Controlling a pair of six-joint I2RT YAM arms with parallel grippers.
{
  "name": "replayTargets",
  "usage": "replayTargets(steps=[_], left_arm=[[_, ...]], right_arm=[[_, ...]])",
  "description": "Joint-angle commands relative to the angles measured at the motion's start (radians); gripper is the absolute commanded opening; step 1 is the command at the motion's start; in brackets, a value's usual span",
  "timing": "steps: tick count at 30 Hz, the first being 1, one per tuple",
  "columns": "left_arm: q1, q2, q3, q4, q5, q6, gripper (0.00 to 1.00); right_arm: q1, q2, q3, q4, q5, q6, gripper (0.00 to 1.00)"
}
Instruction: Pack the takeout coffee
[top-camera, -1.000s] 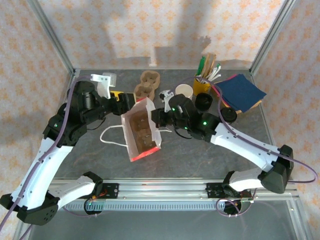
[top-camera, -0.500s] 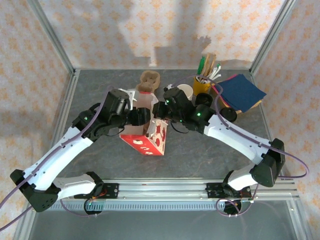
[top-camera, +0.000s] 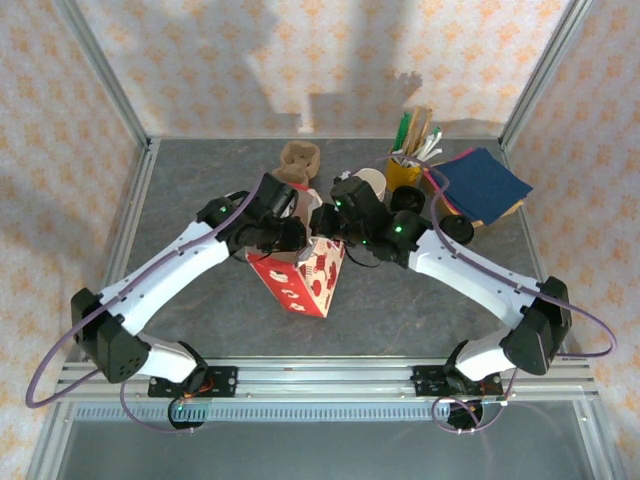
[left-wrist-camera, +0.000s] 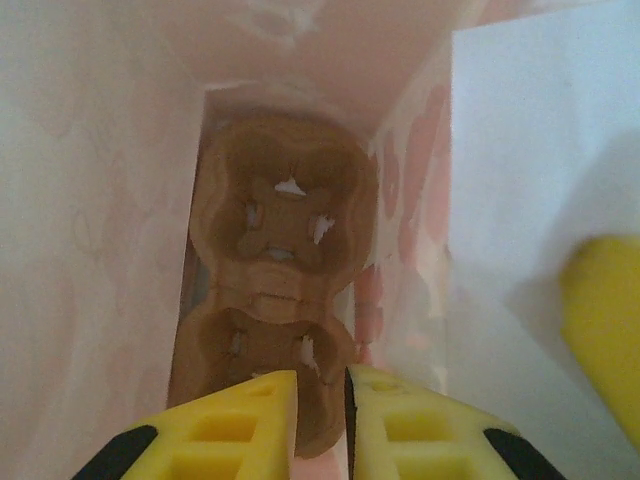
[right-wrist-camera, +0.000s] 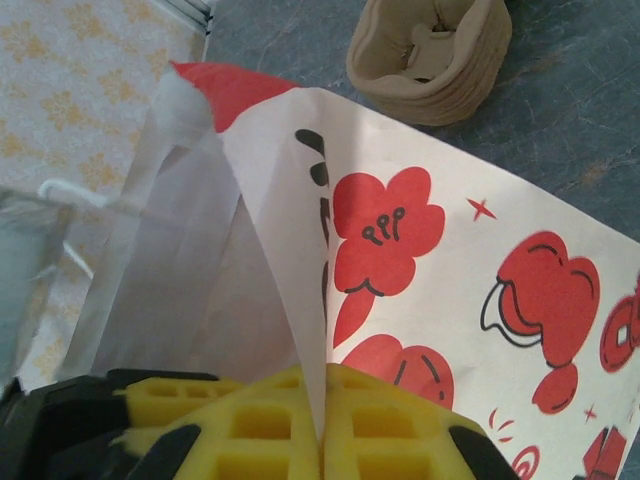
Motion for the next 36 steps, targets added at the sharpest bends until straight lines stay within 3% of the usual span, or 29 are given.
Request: replayTargets(steps=[1,9,15,20,36], left_arm=[[-0.001,0.037,0.04,-0.081,0.058,0.026,0.21],[0.006,0.12,0.051,-0.125,0.106,0.09,0.18],[0.023,0.117,0.142,-0.184,0.053,0.089,0.16],[0.029,0.147,0.16,-0.251,-0.077,0.081,0.16],[-0.015,0.242,0.118,-0.12,0.087,0.105,0.13]], right_arm=[[-0.004,-0.043,-0.015,0.027,-0.003,0.015,0.05],[-0.024,-0.073,-0.043,0.038,-0.006,0.008,0.05],[-0.029,-0.082,-0.047,0.029,-0.009,0.005,0.05],[-0.038,-0.081,-0.03,0.003,-0.032,-0.008,0.04],[-0.054,-0.073,-0.005,-0.057,-0.082,-0.023,0.03]])
